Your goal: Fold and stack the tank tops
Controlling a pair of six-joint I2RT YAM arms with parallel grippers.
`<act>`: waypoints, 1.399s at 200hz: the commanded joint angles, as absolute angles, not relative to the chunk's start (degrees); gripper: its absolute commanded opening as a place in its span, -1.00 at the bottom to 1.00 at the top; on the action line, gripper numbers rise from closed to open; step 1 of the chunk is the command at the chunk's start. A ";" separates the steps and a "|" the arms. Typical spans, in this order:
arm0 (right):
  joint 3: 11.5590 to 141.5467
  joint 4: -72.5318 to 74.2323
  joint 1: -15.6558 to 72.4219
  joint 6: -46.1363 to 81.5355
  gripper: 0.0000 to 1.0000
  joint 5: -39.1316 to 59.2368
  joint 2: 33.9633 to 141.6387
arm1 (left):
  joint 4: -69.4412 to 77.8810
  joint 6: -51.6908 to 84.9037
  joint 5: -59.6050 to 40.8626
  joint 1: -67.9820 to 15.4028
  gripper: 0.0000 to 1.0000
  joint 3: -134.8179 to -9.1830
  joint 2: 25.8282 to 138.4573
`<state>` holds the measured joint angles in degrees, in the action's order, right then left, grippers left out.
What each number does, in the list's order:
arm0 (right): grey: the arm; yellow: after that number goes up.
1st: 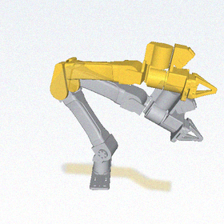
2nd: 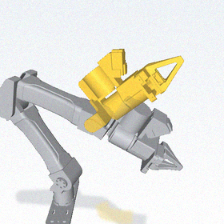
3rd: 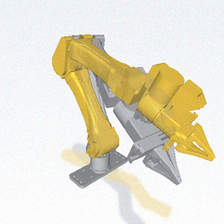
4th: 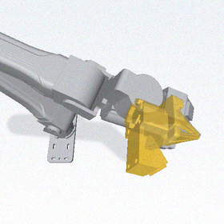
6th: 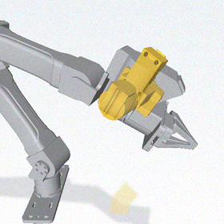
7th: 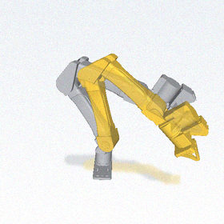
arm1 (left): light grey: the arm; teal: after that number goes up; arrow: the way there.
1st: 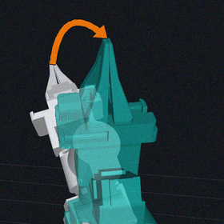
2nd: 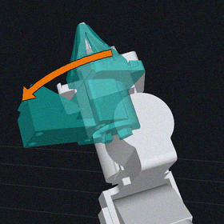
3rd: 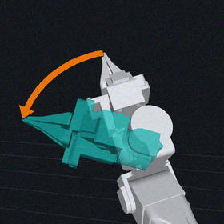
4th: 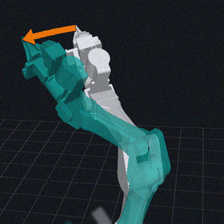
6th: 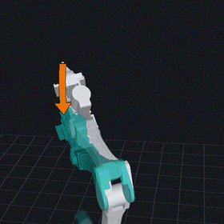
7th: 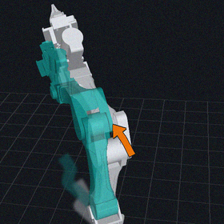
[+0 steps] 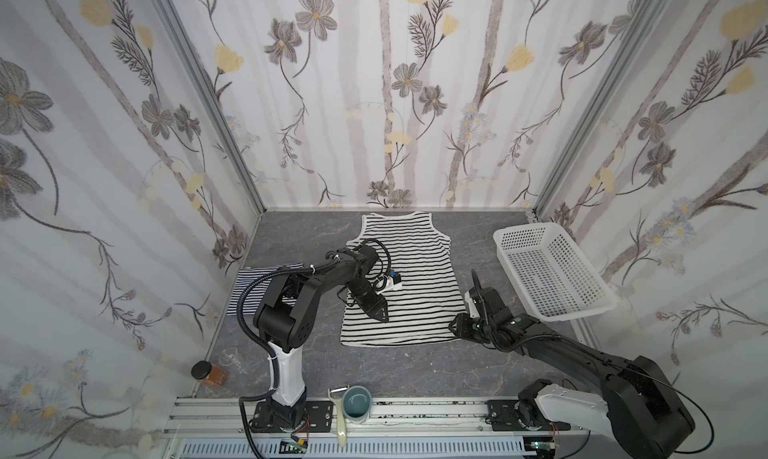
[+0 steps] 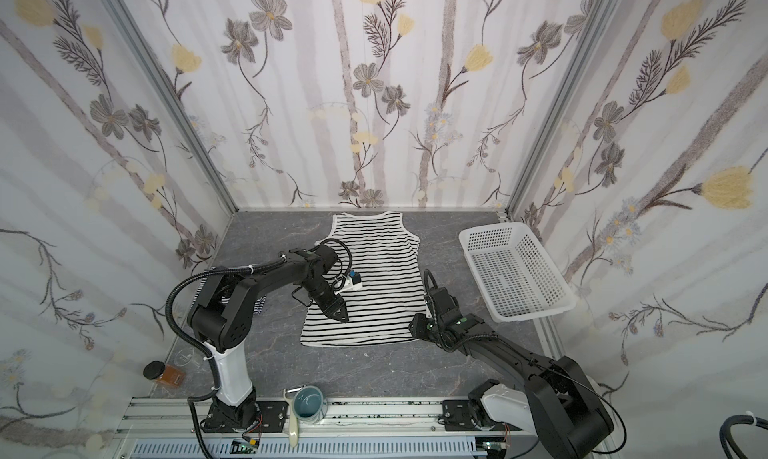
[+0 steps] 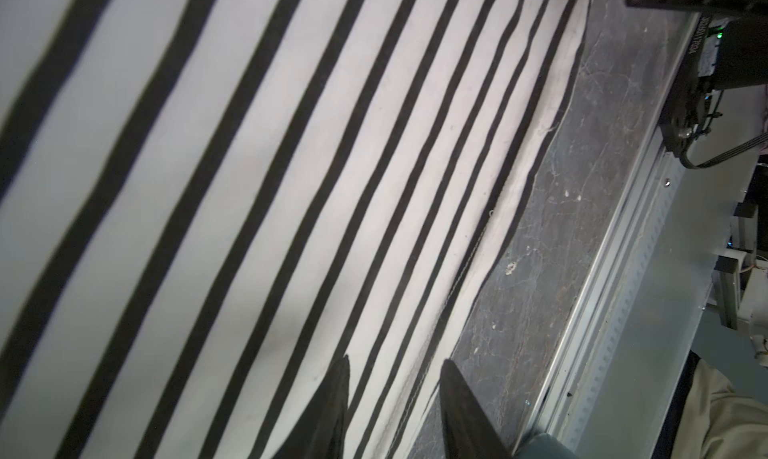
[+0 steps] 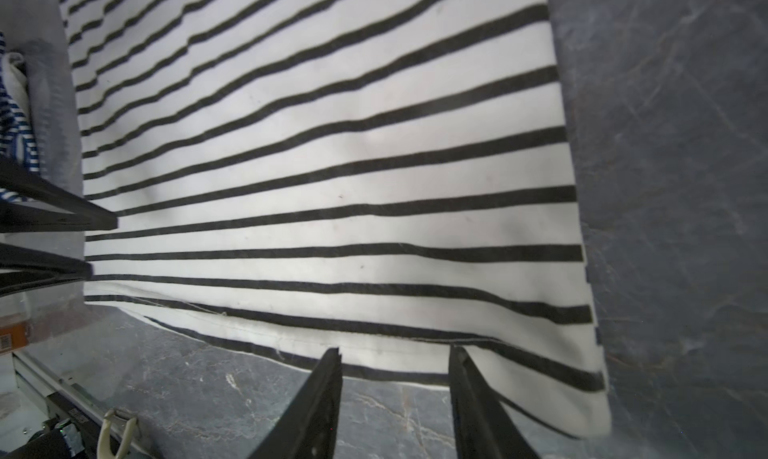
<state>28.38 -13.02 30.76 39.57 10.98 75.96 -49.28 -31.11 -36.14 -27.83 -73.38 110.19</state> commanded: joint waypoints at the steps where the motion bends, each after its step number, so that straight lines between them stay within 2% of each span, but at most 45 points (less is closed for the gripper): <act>1: 30.42 -12.67 30.83 40.07 -0.12 11.62 75.41 | -46.02 -29.01 -32.55 -27.35 -0.25 -73.21 110.91; 39: 29.62 -6.86 31.09 43.18 -0.12 14.16 78.60 | -44.36 -28.96 -30.88 -27.38 -0.25 -70.02 110.33; 75: 29.42 -0.90 34.98 45.78 -0.13 16.85 82.18 | -43.11 -28.79 -29.96 -27.25 -0.25 -66.74 108.77; 130: 27.51 -3.16 37.50 45.54 -0.13 15.95 83.07 | -42.63 -28.32 -29.68 -27.26 -0.25 -62.05 106.72; 198: 24.94 -9.35 35.83 45.52 -0.12 11.85 82.71 | -42.65 -28.19 -28.54 -27.34 -0.23 -58.95 102.55; 239: 27.86 -10.81 34.65 45.88 -0.11 11.66 76.65 | -42.54 -26.81 -26.68 -26.49 -0.12 -68.54 102.92; 280: 30.39 -11.97 32.51 46.88 -0.11 9.36 76.06 | -42.54 -26.37 -24.77 -25.71 -0.09 -85.51 113.77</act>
